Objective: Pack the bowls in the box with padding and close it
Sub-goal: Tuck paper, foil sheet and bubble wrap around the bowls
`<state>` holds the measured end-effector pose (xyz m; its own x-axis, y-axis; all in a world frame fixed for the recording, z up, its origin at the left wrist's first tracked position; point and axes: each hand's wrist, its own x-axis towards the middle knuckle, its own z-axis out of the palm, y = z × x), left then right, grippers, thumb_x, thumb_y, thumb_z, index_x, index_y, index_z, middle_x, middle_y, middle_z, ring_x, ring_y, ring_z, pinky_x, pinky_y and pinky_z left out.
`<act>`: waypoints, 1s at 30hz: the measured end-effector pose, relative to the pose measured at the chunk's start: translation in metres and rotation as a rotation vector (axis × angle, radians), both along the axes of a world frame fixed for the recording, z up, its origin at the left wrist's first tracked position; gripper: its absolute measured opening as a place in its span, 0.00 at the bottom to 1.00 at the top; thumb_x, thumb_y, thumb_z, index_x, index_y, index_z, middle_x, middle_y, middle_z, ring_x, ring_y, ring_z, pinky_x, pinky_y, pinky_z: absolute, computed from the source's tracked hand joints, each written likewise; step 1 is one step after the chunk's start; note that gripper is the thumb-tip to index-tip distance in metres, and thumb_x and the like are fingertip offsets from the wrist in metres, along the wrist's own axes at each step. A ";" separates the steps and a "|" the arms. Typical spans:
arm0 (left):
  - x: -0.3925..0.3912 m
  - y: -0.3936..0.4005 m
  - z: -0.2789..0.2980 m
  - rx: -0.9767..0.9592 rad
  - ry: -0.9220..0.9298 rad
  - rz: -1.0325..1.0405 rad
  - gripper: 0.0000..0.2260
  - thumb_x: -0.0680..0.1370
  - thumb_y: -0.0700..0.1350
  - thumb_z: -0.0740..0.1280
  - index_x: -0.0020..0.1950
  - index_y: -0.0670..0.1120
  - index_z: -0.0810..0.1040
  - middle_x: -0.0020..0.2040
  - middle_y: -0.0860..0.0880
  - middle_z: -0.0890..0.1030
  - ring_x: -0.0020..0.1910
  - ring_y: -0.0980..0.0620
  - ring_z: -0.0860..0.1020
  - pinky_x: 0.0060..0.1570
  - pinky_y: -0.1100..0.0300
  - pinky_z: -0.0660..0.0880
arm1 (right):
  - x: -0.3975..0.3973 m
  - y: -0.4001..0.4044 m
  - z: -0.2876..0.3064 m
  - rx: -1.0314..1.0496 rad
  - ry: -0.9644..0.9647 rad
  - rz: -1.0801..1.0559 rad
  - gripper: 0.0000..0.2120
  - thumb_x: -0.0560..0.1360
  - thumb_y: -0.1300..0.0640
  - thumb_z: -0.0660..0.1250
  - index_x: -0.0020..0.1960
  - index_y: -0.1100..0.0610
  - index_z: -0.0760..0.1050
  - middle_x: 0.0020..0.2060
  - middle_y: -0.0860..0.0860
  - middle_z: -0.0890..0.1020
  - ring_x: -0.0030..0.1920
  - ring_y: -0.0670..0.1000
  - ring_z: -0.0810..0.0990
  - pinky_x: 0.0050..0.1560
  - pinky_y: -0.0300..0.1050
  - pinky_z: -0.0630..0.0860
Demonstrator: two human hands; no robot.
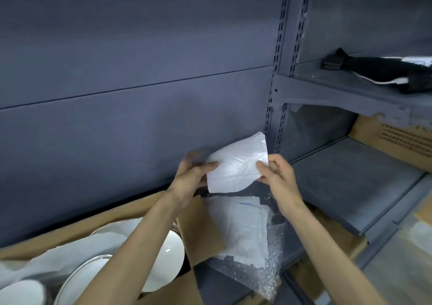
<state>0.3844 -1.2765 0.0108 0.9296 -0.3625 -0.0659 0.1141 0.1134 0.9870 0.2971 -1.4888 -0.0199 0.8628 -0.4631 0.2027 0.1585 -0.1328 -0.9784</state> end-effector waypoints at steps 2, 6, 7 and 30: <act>-0.012 0.015 0.025 -0.079 -0.058 0.034 0.25 0.72 0.45 0.78 0.67 0.51 0.75 0.60 0.46 0.82 0.55 0.49 0.85 0.53 0.50 0.83 | 0.001 0.014 0.021 0.046 -0.075 0.032 0.02 0.81 0.59 0.68 0.50 0.57 0.77 0.45 0.58 0.85 0.49 0.52 0.85 0.55 0.48 0.84; -0.035 0.075 0.062 -0.134 -0.138 0.112 0.28 0.67 0.52 0.81 0.65 0.56 0.77 0.56 0.53 0.84 0.53 0.50 0.85 0.44 0.56 0.82 | 0.006 0.062 0.054 0.051 -0.159 0.162 0.03 0.81 0.60 0.68 0.53 0.58 0.79 0.49 0.54 0.87 0.54 0.55 0.85 0.58 0.54 0.81; -0.040 0.094 0.068 -0.097 -0.170 0.150 0.29 0.67 0.54 0.81 0.66 0.57 0.76 0.57 0.53 0.83 0.54 0.51 0.85 0.46 0.55 0.82 | 0.008 0.079 0.061 0.032 -0.178 0.215 0.03 0.81 0.60 0.68 0.53 0.58 0.79 0.49 0.54 0.87 0.53 0.54 0.85 0.58 0.53 0.80; -0.187 0.456 -0.027 0.486 -0.218 0.481 0.15 0.70 0.47 0.78 0.49 0.39 0.81 0.48 0.40 0.85 0.47 0.37 0.84 0.49 0.35 0.81 | -0.001 0.393 0.019 -0.480 0.136 1.135 0.24 0.73 0.55 0.78 0.67 0.44 0.77 0.51 0.46 0.86 0.55 0.44 0.83 0.54 0.38 0.77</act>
<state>0.1975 -0.8203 -0.0166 0.9894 0.1141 0.0899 -0.0436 -0.3565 0.9333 0.2963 -1.0959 -0.0011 0.7547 0.6557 0.0226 0.3189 -0.3365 -0.8861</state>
